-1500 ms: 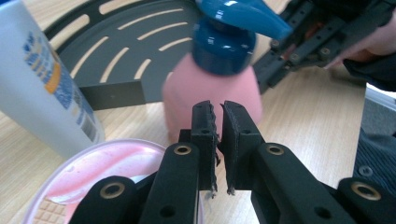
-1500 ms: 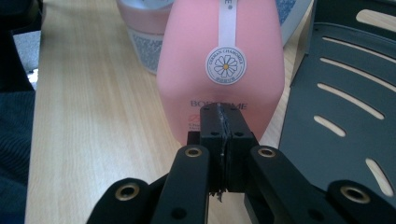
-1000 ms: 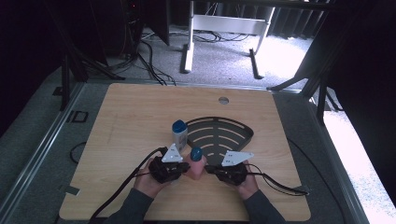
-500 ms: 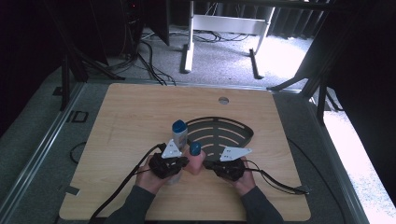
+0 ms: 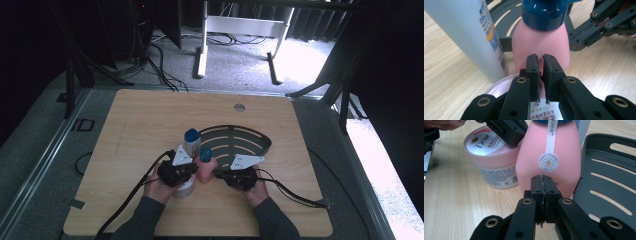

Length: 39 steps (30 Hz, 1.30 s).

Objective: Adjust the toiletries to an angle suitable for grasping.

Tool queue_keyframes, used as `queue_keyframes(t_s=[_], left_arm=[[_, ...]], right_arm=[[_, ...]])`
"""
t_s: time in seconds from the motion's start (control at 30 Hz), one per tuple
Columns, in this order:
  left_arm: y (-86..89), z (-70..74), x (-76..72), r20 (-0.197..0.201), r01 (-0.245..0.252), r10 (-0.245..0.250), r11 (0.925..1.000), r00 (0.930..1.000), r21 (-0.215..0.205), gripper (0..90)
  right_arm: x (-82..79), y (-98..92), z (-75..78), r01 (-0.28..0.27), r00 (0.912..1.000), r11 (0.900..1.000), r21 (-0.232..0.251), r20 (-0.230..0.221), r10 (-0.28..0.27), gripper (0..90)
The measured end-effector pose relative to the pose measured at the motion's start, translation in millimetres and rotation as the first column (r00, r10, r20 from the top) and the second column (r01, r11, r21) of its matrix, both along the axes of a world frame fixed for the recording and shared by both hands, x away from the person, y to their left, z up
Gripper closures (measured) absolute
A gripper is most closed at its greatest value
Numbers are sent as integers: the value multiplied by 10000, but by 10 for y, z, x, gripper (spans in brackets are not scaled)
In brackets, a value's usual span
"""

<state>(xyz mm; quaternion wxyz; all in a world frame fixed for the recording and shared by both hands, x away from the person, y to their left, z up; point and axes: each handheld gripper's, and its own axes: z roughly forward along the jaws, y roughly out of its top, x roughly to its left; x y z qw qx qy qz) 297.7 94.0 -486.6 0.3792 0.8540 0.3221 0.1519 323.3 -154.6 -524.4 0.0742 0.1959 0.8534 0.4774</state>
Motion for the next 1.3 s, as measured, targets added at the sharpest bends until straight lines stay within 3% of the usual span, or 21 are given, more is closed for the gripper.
queue_keyframes(t_s=[0.37,0.53,0.77,0.97,1.3], left_arm=[[104,47,-31,161,-89,83,9992,9998,391,827],[189,51,-33,121,-130,126,9993,9998,365,828],[182,8,-105,-66,446,-443,9980,9990,458,829],[162,6,-143,-198,886,-878,9949,9959,474,850],[124,-6,-187,-395,1571,-1562,9873,9869,216,871]], right_arm=[[61,71,9,98,9999,10000,10,51,-98,893],[85,96,15,124,9999,9999,-44,86,-123,893],[108,111,2,290,9996,9994,178,-11,-289,891],[50,70,28,144,9998,9999,-79,136,-142,858],[-100,-271,40,385,9988,9983,-441,302,-372,795]])
